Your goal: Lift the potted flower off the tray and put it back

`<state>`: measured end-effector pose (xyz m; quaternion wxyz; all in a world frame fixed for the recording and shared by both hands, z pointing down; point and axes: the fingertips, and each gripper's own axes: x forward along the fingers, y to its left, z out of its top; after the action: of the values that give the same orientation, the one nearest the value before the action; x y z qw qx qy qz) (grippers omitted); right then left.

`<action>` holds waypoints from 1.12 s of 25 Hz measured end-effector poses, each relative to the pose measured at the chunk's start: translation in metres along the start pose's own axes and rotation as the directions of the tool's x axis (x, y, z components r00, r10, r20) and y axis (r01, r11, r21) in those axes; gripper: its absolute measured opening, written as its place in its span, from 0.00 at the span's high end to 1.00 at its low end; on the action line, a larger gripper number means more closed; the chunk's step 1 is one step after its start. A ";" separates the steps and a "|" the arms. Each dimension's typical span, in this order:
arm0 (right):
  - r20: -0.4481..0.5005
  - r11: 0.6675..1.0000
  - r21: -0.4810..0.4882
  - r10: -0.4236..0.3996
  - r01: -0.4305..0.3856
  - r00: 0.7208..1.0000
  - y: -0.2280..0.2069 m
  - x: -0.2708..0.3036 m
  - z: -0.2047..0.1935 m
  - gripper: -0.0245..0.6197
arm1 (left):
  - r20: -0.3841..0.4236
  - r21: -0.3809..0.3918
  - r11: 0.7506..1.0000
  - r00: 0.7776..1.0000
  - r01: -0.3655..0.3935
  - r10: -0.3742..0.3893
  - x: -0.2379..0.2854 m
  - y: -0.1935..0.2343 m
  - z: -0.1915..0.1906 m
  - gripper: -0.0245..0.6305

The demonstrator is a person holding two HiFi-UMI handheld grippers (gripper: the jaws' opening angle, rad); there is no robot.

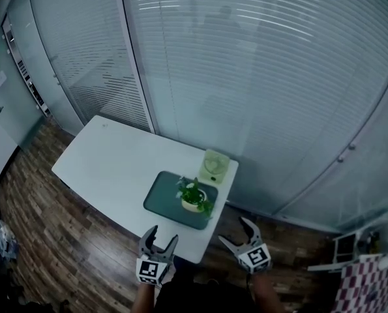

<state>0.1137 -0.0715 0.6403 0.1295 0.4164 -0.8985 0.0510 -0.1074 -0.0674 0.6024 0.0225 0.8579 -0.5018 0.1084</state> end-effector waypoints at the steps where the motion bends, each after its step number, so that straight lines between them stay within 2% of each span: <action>1: 0.016 1.000 0.000 0.008 -0.008 1.000 0.003 -0.003 0.005 0.38 | 0.005 -0.009 1.000 1.000 -0.003 0.003 -0.004 -0.005 0.004 0.52; 9: 0.096 0.999 0.002 0.043 -0.043 0.994 0.003 -0.031 0.033 0.38 | 0.022 -0.037 0.998 0.998 -0.057 0.058 -0.039 -0.043 0.021 0.52; 13: 0.111 0.998 0.020 0.059 -0.062 0.992 0.007 -0.038 0.030 0.38 | 0.014 -0.018 0.997 0.997 -0.072 0.073 -0.054 -0.052 0.024 0.52; 18: 0.120 0.999 0.005 0.048 -0.049 0.992 0.016 -0.045 0.038 0.38 | 0.027 -0.018 0.997 0.997 -0.071 0.071 -0.063 -0.051 0.029 0.52; 22: 0.165 0.999 0.004 0.040 -0.041 0.986 0.020 -0.048 0.051 0.38 | 0.032 -0.007 0.998 0.998 -0.060 0.061 -0.063 -0.043 0.033 0.52; 26: 0.180 0.999 0.008 0.044 -0.047 0.983 0.025 -0.048 0.061 0.38 | 0.091 -0.015 0.998 0.994 -0.062 0.063 -0.067 -0.038 0.051 0.52; 28: 0.161 0.999 -0.003 0.051 -0.051 0.986 0.030 -0.047 0.064 0.39 | 0.119 0.014 0.997 0.990 -0.073 0.071 -0.072 -0.036 0.059 0.52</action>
<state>0.1080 -0.0298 0.5663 0.0551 0.3963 -0.9162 0.0208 -0.1008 0.0032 0.5325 -0.0192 0.8443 -0.5318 0.0629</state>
